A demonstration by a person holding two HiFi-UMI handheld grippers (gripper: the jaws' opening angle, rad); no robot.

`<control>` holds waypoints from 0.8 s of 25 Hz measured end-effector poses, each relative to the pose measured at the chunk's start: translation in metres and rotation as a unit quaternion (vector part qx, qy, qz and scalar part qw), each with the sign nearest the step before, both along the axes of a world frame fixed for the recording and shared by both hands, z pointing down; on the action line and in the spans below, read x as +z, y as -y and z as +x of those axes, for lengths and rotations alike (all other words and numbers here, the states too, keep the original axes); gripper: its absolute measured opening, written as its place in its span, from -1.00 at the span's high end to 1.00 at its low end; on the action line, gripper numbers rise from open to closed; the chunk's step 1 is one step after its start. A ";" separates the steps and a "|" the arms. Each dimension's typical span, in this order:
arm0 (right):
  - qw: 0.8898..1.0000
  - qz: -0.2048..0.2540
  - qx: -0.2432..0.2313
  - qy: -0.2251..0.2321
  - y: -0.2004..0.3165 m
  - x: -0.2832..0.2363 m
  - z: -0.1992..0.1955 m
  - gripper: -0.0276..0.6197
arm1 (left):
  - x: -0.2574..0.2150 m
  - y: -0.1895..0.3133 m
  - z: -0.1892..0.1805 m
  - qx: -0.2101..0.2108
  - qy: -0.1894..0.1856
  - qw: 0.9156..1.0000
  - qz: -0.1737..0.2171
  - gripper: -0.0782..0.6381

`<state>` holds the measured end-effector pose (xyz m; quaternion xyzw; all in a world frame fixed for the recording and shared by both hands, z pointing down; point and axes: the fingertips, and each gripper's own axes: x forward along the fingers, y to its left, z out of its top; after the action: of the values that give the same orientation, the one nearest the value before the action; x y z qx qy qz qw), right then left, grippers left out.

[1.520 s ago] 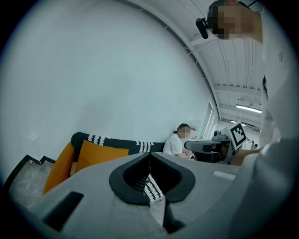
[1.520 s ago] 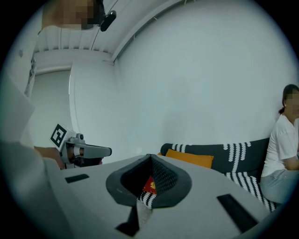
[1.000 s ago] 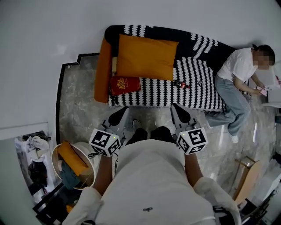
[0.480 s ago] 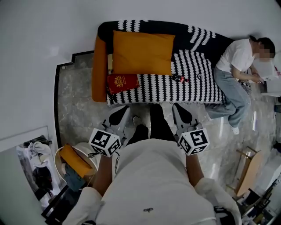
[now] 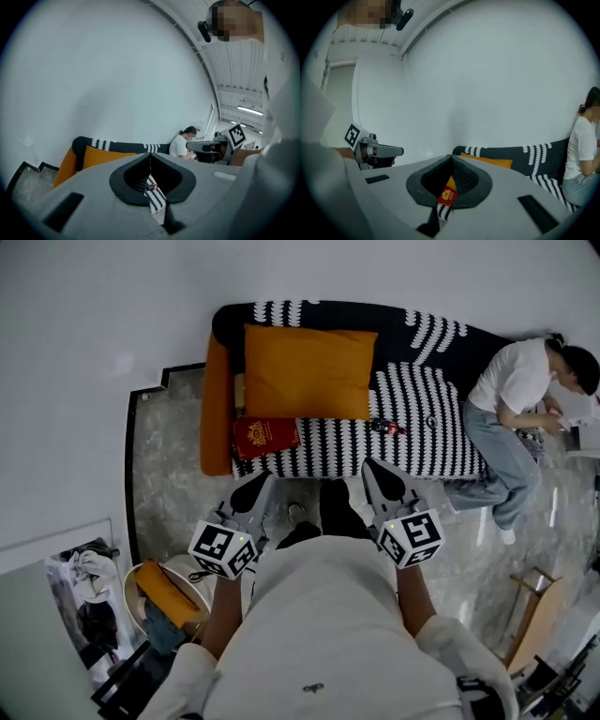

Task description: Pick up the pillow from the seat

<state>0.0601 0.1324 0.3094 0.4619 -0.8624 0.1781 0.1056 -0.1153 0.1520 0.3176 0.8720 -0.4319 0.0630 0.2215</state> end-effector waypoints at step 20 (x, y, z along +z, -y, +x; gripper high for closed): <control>0.999 -0.016 -0.041 0.026 0.145 0.008 0.070 0.90 | -0.011 0.123 0.072 -0.049 0.023 0.998 -0.009 0.75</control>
<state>0.1304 -0.0131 0.3177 0.4200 -0.8799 0.1992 0.0980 -0.0433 0.0285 0.3069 0.8462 -0.4785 0.0761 0.2216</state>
